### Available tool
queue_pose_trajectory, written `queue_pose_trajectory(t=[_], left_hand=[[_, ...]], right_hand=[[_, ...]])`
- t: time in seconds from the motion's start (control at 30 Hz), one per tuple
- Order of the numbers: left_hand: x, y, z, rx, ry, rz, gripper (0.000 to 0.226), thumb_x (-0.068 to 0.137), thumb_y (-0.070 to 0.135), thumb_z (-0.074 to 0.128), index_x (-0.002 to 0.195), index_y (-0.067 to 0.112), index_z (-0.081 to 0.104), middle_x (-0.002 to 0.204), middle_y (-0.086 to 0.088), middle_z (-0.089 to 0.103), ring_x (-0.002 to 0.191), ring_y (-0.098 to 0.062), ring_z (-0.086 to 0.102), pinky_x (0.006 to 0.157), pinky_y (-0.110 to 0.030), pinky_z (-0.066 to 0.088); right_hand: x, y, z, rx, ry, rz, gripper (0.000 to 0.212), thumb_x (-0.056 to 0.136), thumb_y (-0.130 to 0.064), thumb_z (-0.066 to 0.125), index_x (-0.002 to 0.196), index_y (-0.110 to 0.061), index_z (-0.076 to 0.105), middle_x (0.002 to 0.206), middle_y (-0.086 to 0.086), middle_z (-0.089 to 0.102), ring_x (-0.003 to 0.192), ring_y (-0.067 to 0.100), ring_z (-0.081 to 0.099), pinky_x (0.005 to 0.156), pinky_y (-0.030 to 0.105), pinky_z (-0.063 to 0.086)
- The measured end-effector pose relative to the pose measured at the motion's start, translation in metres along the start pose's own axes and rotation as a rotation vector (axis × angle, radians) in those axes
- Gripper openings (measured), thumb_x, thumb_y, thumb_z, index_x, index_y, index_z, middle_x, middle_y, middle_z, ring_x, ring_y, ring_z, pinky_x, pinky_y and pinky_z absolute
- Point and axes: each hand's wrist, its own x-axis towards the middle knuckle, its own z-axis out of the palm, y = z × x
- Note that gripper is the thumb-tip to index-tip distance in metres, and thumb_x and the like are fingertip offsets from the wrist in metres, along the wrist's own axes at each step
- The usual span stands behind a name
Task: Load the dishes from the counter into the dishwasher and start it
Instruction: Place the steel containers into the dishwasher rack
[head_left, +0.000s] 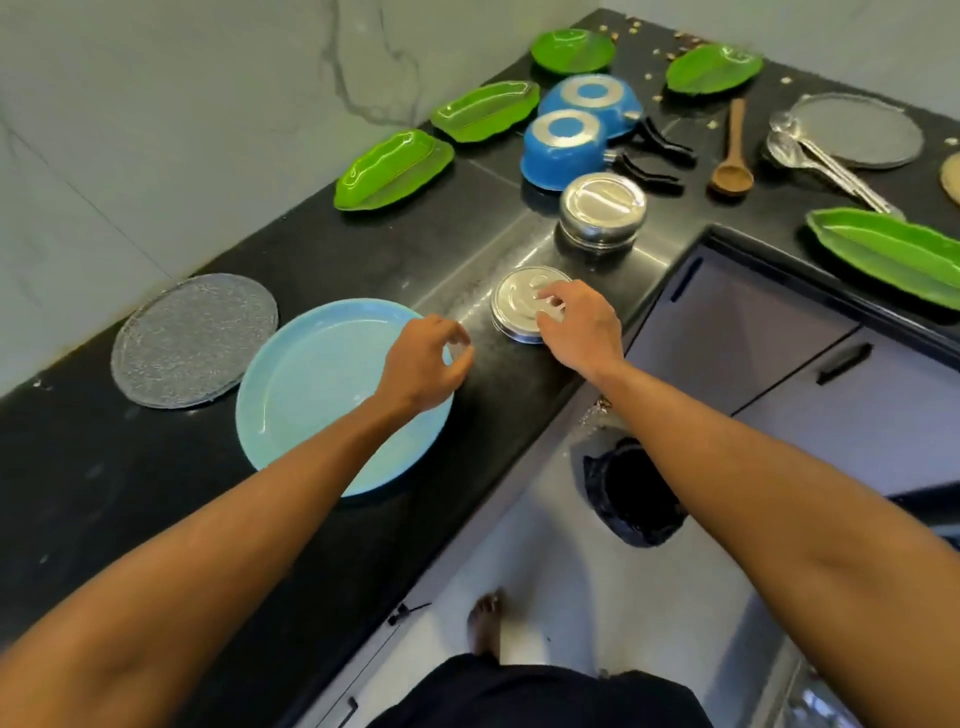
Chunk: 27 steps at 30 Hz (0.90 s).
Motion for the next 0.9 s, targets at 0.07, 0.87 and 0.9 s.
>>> queue_pose_trajectory(t=[0.07,0.87,0.9], left_hand=[[0.016,0.003,0.007,-0.012,-0.044,-0.007,0.028,0.091,0.042,0.063,0.109,0.022,0.066,0.111,0.0,0.064,0.101,-0.014,0.056,0.091,-0.03,0.048],[0.117,0.014,0.055,0.348,-0.54,-0.261,0.162,0.011,0.1,0.056,0.148,0.023,0.017,0.156,-0.004,0.02,0.142,-0.031,0.026,0.113,-0.054,0.032],[0.116,0.015,0.053,0.339,-0.528,-0.263,0.162,0.012,0.1,0.056,0.15,0.023,0.015,0.158,-0.003,0.018,0.144,-0.03,0.024,0.114,-0.053,0.031]], right_hand=[[0.016,-0.002,-0.002,-0.044,0.019,0.014,0.035,0.087,-0.034,0.067,0.122,-0.031,0.064,0.123,-0.003,0.06,0.116,0.022,0.056,0.093,0.038,0.05],[0.213,0.069,-0.053,-0.307,-0.263,0.076,0.12,0.051,-0.094,0.062,0.152,-0.047,0.017,0.164,0.007,0.004,0.146,0.046,0.012,0.11,0.065,0.031],[0.215,0.071,-0.052,-0.305,-0.264,0.063,0.118,0.052,-0.092,0.062,0.151,-0.046,0.018,0.163,0.007,0.005,0.145,0.046,0.014,0.109,0.065,0.032]])
